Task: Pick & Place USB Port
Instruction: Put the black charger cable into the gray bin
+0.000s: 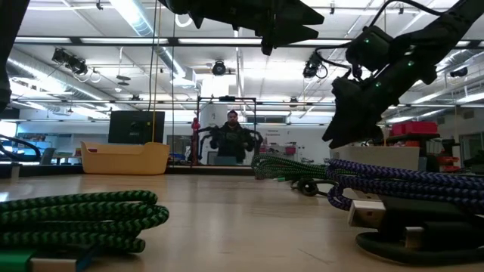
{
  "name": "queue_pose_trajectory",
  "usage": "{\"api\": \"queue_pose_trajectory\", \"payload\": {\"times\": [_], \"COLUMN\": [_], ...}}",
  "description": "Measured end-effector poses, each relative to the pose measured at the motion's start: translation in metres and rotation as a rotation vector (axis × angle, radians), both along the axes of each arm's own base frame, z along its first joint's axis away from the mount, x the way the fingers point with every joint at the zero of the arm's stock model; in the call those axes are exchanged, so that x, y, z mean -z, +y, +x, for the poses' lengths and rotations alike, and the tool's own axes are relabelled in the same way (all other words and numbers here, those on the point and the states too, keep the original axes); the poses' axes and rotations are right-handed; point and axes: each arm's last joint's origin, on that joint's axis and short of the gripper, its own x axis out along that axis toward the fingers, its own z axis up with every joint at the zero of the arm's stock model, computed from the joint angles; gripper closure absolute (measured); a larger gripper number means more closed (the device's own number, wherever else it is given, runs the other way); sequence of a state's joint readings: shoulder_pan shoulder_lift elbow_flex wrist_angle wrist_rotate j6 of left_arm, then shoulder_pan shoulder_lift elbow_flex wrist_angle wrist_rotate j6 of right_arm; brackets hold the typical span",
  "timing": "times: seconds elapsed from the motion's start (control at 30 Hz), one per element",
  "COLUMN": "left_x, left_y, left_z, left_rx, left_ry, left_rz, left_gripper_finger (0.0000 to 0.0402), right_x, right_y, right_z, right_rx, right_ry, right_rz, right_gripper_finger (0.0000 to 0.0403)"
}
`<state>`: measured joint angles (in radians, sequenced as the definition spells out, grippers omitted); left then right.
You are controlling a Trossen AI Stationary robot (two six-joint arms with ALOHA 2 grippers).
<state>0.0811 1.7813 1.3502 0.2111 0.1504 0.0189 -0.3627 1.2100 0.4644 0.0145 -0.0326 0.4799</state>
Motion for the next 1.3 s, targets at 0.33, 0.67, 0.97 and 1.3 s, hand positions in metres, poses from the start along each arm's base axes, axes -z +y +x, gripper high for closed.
{"api": "queue_pose_trajectory", "payload": {"times": [0.33,0.67,0.97,1.3], "left_x": [0.000,0.000,0.000,0.000], "left_y": [0.000,0.000,0.000,0.000], "left_z": [0.000,0.000,0.000,0.000], "left_rx": [0.000,0.000,0.000,0.000], "left_ry": [-0.001,-0.001,-0.001,0.001], "left_rz": [0.000,0.001,0.001,0.001], "left_gripper_finger": [0.0204,0.0204,0.0204,0.0204], "right_x": [0.018,0.046,0.060,0.070], "right_y": [0.001,-0.004,-0.008,-0.011], "right_z": [0.027,0.042,0.053,0.080], "right_rx": [0.014,0.040,0.048,0.013], "right_ry": [-0.068,-0.075,-0.094,-0.015], "right_rz": [-0.056,-0.042,-0.032,-0.036], "right_gripper_finger": [0.0239,0.0227,0.0217,0.0217]}}
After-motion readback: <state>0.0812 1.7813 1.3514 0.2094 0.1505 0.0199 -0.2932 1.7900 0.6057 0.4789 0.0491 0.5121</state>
